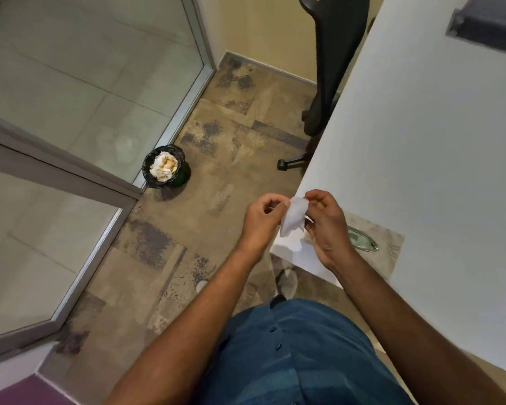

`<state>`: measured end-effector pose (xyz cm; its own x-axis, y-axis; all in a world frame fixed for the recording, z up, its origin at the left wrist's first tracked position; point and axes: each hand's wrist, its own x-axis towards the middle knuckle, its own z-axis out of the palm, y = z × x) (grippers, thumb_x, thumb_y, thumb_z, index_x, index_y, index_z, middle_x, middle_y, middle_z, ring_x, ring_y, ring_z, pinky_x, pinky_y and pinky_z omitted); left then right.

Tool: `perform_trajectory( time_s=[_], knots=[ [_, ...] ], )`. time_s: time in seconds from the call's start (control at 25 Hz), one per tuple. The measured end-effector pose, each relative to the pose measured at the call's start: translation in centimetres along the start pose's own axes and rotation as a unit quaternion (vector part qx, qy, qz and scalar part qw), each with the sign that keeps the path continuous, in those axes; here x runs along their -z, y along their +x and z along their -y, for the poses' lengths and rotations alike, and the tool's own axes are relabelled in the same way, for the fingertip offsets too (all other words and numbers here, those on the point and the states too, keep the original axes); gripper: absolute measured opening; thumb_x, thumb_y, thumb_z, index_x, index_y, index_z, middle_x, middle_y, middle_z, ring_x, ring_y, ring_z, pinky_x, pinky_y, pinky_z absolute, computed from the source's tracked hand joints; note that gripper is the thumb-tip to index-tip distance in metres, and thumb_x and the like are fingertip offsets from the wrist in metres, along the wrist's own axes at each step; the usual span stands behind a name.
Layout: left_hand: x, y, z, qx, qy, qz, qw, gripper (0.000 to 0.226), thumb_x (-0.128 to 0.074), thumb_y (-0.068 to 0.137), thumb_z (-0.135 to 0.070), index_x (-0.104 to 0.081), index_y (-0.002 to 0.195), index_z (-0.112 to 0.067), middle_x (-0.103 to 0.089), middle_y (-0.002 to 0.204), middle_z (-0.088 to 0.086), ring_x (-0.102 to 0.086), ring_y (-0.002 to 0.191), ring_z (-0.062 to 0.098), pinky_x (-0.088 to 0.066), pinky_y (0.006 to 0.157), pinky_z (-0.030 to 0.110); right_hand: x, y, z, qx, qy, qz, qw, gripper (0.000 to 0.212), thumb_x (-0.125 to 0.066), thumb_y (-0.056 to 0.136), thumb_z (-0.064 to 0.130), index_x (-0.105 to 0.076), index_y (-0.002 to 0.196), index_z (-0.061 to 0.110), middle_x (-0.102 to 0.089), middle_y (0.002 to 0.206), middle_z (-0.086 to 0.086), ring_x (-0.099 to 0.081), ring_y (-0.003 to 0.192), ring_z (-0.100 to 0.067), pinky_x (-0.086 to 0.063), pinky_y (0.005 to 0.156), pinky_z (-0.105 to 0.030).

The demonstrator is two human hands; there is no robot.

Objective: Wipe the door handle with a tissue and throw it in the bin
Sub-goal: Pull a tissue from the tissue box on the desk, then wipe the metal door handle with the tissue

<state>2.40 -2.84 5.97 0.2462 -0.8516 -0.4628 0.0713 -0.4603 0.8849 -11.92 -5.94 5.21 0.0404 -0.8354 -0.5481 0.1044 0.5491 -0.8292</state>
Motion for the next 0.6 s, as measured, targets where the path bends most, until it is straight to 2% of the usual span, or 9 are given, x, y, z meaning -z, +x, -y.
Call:
perform_trajectory(
  time_s=[0.16,0.2,0.32,0.4,0.48,0.6],
  knots=[
    [8.3,-1.0,-1.1,0.009,-0.083,-0.060,0.995,0.022,-0.058,0.107,-0.006,-0.069,0.093,-0.019,-0.072,0.087,0.000,-0.067,0.079,0.015,-0.058,0.075,0.028,-8.3,-0.7,0.2,0.031,-0.078,0.060,0.995,0.017,-0.052,0.095,0.006,-0.061,0.097,0.021,-0.067,0.075,0.018,-0.064,0.069,0.003,-0.053,0.063,-0.018],
    [10.9,-1.4,-1.1,-0.004,-0.093,-0.067,0.993,0.022,-0.059,0.107,-0.008,-0.070,0.094,-0.021,-0.073,0.090,0.001,-0.068,0.083,0.017,-0.058,0.077,0.031,-11.2,-1.2,0.2,0.039,-0.082,0.080,0.993,0.015,-0.054,0.092,0.008,-0.060,0.094,0.022,-0.067,0.075,0.017,-0.063,0.070,0.001,-0.053,0.063,-0.018],
    [16.3,-2.7,-1.5,-0.039,-0.083,-0.073,0.993,0.010,-0.070,0.103,-0.025,-0.077,0.099,-0.029,-0.078,0.102,0.000,-0.071,0.094,0.016,-0.057,0.084,0.031,-17.7,-2.8,-0.2,0.038,-0.053,0.134,0.989,0.018,-0.059,0.095,0.008,-0.064,0.091,0.024,-0.070,0.091,-0.004,-0.066,0.086,-0.019,-0.054,0.075,-0.035],
    [21.3,-3.5,-1.5,-0.060,-0.085,-0.086,0.991,0.012,-0.076,0.094,-0.035,-0.079,0.105,-0.032,-0.080,0.105,-0.002,-0.071,0.096,0.012,-0.058,0.084,0.027,-23.0,-4.4,-1.0,0.030,-0.021,0.170,0.985,0.015,-0.063,0.094,0.012,-0.070,0.092,0.025,-0.075,0.094,-0.004,-0.072,0.090,-0.020,-0.059,0.076,-0.031],
    [26.1,-3.9,-1.5,-0.076,-0.085,-0.106,0.988,0.017,-0.079,0.092,-0.030,-0.078,0.109,-0.030,-0.080,0.107,0.000,-0.071,0.096,0.013,-0.059,0.086,0.029,-27.6,-5.6,-1.5,0.027,0.007,0.197,0.980,0.012,-0.069,0.092,0.013,-0.073,0.094,0.024,-0.078,0.091,0.000,-0.074,0.089,-0.016,-0.061,0.075,-0.024],
    [34.1,-4.5,-1.1,-0.082,-0.081,-0.165,0.979,0.014,-0.076,0.099,-0.017,-0.080,0.104,-0.029,-0.081,0.103,0.002,-0.071,0.092,0.012,-0.058,0.082,0.030,-34.9,-7.2,-2.8,0.029,-0.002,0.238,0.971,0.012,-0.070,0.096,0.006,-0.071,0.100,0.018,-0.078,0.090,0.002,-0.075,0.088,-0.014,-0.062,0.076,-0.023]
  ],
)
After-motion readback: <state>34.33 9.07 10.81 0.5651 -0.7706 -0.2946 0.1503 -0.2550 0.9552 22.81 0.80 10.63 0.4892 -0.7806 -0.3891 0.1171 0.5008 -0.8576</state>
